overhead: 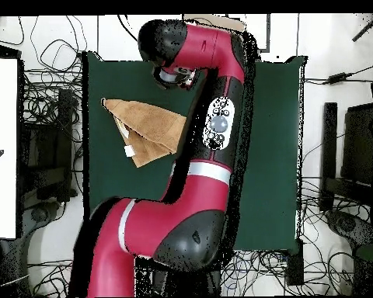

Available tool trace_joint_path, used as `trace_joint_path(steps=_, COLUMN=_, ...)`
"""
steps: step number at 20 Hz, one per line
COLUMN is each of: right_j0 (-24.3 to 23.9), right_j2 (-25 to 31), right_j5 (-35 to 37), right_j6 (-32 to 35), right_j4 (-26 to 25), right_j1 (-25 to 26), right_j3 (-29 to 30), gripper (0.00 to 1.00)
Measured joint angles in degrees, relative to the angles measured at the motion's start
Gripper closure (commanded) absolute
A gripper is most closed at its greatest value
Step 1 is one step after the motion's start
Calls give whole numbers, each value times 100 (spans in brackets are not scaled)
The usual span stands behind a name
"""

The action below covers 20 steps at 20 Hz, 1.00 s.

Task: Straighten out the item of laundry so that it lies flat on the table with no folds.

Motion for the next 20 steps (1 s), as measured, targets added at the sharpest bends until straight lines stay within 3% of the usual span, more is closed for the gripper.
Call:
trace_joint_path(steps=3, right_j0=-158, right_j2=-744, right_j5=563, right_j6=0, right_j4=799, right_j1=448, right_j3=-675, gripper=0)
trace_joint_path(steps=7, right_j0=-393, right_j2=-1856, right_j5=790, right_j6=0, right_j4=2039, right_j1=875, right_j3=-1250, gripper=0)
trace_joint_path(steps=13, right_j0=-643, right_j2=-3320, right_j5=789, right_j6=0, right_j4=3471, right_j1=1190, right_j3=-1610, gripper=0)
trace_joint_path(steps=15, right_j0=-717, right_j2=-4037, right_j5=755, right_j6=0, right_j4=4097, right_j1=1291, right_j3=-1680, gripper=0)
trace_joint_path(steps=20, right_j0=-755, right_j2=-4802, right_j5=687, right_j6=0, right_j4=4743, right_j1=1394, right_j3=-1696, gripper=0)
